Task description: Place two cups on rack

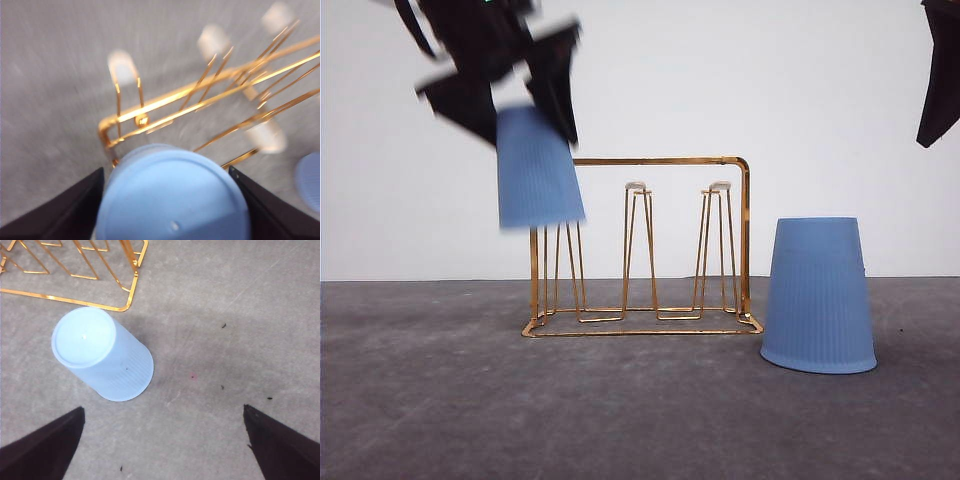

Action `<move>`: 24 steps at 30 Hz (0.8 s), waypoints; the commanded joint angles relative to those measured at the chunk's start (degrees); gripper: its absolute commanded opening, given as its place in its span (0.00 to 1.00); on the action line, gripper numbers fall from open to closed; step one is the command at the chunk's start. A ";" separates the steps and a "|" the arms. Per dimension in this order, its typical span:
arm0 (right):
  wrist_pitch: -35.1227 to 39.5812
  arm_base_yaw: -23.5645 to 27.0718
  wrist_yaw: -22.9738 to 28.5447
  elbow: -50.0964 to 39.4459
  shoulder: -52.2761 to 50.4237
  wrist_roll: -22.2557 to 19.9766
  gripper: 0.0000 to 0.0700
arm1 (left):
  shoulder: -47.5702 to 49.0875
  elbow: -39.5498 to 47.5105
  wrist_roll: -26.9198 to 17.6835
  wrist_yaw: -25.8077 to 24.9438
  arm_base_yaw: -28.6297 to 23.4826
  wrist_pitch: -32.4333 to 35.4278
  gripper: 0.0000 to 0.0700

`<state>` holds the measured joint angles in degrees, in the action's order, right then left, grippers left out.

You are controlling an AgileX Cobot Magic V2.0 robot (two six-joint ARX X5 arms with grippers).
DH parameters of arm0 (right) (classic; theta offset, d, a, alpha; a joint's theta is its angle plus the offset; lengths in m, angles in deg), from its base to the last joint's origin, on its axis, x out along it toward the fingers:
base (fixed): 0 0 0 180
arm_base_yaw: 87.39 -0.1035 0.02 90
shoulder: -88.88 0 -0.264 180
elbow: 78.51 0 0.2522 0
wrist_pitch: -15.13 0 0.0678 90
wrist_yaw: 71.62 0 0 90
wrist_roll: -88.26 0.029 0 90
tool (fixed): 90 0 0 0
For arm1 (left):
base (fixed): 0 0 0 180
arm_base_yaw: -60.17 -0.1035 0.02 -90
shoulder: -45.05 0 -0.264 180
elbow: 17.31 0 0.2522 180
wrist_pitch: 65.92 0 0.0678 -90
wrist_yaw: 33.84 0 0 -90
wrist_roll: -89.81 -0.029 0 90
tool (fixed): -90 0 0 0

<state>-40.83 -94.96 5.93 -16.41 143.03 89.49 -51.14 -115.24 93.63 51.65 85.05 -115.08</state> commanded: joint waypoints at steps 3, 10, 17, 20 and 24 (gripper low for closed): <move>0.32 -0.22 -0.22 0.74 0.50 -0.85 0.92 | -2.50 -0.95 -0.79 -0.02 0.33 0.20 0.74; 1.79 -0.34 -2.93 0.74 0.50 -0.82 0.92 | -1.45 -1.54 -0.79 0.00 0.33 0.42 0.74; 7.13 -3.54 -5.61 0.74 1.87 -0.17 0.92 | 4.33 -3.36 -0.93 0.00 0.33 -0.74 0.74; 9.70 -5.64 -5.63 0.74 4.53 -0.15 0.92 | 8.06 -4.06 -2.14 0.06 0.32 -2.57 0.74; 13.46 -8.21 -5.49 0.76 9.72 -0.13 0.92 | 13.31 -4.08 -3.19 0.50 -0.22 -8.26 0.73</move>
<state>-28.19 -102.72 0.42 -16.41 151.53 89.54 -37.19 -118.14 91.73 51.83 84.79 -122.53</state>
